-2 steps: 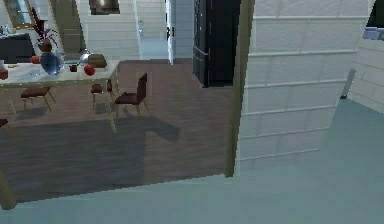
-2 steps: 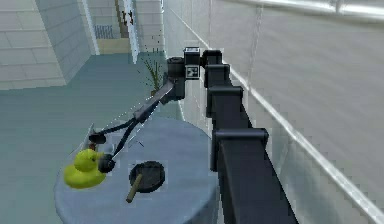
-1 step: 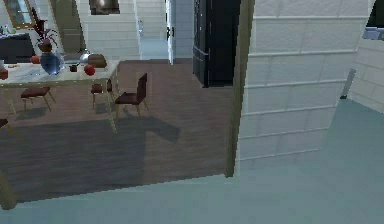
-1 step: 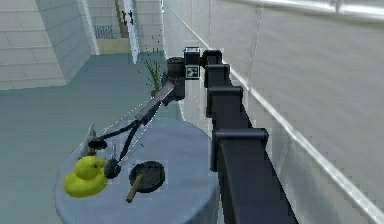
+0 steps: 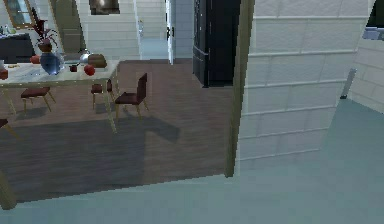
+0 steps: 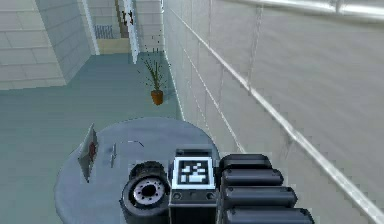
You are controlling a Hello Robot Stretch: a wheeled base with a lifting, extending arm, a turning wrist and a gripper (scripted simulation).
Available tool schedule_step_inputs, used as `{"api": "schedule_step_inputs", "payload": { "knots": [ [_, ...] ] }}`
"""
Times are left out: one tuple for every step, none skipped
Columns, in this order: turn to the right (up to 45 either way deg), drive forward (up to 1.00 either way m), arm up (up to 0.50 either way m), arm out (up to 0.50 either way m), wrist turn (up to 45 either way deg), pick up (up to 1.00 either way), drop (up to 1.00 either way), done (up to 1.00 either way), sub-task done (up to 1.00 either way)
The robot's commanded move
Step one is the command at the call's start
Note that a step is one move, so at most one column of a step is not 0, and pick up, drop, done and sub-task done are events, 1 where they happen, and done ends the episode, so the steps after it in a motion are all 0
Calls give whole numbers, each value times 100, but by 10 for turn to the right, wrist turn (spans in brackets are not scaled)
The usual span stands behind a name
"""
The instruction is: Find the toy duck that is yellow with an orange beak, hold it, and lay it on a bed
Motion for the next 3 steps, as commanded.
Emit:
{"api": "schedule_step_inputs", "payload": {
  "knots": [
    [-420, 0, 0, 0, 0, 0, 0, 0, 0],
    [0, 30, 0, 0, 0, 0, 0, 0, 0],
    [450, 0, 0, 0, 0, 0, 0, 0, 0]
  ]
}}
